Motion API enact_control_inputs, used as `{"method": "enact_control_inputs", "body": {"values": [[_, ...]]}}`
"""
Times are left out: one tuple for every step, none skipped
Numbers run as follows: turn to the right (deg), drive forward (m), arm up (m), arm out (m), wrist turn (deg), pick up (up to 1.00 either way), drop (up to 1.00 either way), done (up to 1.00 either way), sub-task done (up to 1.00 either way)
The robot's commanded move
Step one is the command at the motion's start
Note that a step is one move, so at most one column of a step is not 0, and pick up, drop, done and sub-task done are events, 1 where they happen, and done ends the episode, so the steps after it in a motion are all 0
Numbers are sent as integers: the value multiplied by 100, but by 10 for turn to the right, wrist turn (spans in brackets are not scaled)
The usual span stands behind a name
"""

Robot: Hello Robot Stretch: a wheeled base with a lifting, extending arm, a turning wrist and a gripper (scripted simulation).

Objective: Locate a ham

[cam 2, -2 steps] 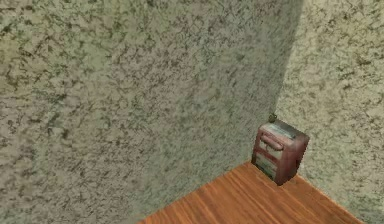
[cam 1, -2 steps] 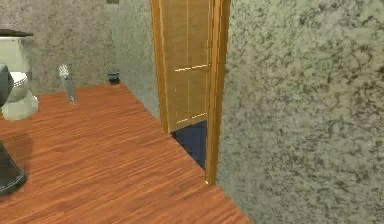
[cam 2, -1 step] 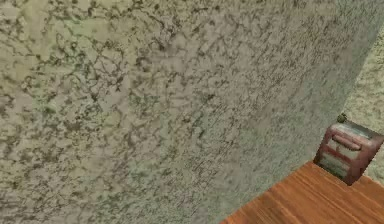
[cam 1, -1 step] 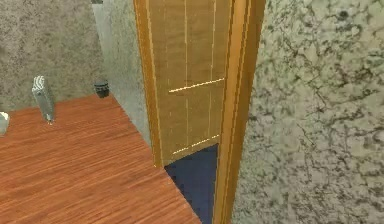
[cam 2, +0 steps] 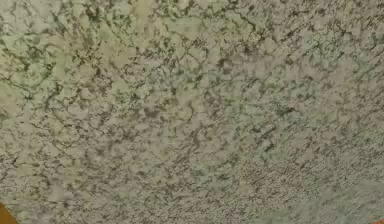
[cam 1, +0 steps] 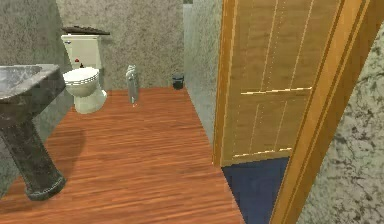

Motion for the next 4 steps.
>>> {"method": "enact_control_inputs", "body": {"values": [[0,65,0,0,0,0,0,0,0],[-120,0,0,0,0,0,0,0,0],[0,5,0,0,0,0,0,0,0],[210,0,0,0,0,0,0,0,0]]}}
